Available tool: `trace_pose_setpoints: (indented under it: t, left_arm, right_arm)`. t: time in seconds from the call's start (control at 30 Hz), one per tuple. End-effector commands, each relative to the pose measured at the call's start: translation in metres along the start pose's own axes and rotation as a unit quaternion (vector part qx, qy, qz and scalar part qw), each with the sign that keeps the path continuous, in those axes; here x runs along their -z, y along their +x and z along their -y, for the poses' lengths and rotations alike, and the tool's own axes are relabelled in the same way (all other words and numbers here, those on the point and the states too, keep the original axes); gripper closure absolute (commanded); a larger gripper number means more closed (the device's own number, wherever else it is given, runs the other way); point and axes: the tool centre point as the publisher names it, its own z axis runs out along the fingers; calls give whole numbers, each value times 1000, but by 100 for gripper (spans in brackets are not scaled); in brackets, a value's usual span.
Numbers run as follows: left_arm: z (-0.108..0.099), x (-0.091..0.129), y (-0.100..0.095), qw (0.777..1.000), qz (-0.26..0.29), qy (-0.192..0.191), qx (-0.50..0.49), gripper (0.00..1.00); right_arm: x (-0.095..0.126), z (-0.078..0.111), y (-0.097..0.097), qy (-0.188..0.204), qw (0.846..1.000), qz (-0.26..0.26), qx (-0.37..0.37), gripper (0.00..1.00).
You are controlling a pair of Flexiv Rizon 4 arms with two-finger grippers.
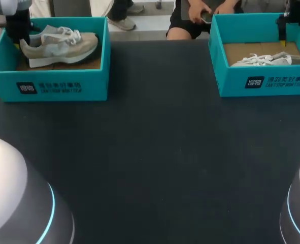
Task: Take the shoe out of the shoebox, open the shoe tongue, remove and reinsert the insole, then place the shoe into the shoebox
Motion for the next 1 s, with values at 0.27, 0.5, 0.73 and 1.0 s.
trace_pose_setpoints:
  t: [0.27, 0.5, 0.73, 1.0]
  left_arm:
    - [28, 103, 41, 1000, 12, 6, -22, 100]
    - [39, 153, 69, 999, 11, -38, -36, 100]
    - [45, 192, 90, 994, 27, -98, -33, 100]
    - [45, 192, 90, 994, 27, -98, -33, 100]
  right_arm:
    - [0, 1, -1, -1, 1000, -1, 0, 0]
    - [0, 1, -1, -1, 1000, -1, 0, 0]
    - [0, 1, -1, -1, 1000, -1, 0, 0]
    - [0, 1, -1, -1, 1000, -1, 0, 0]
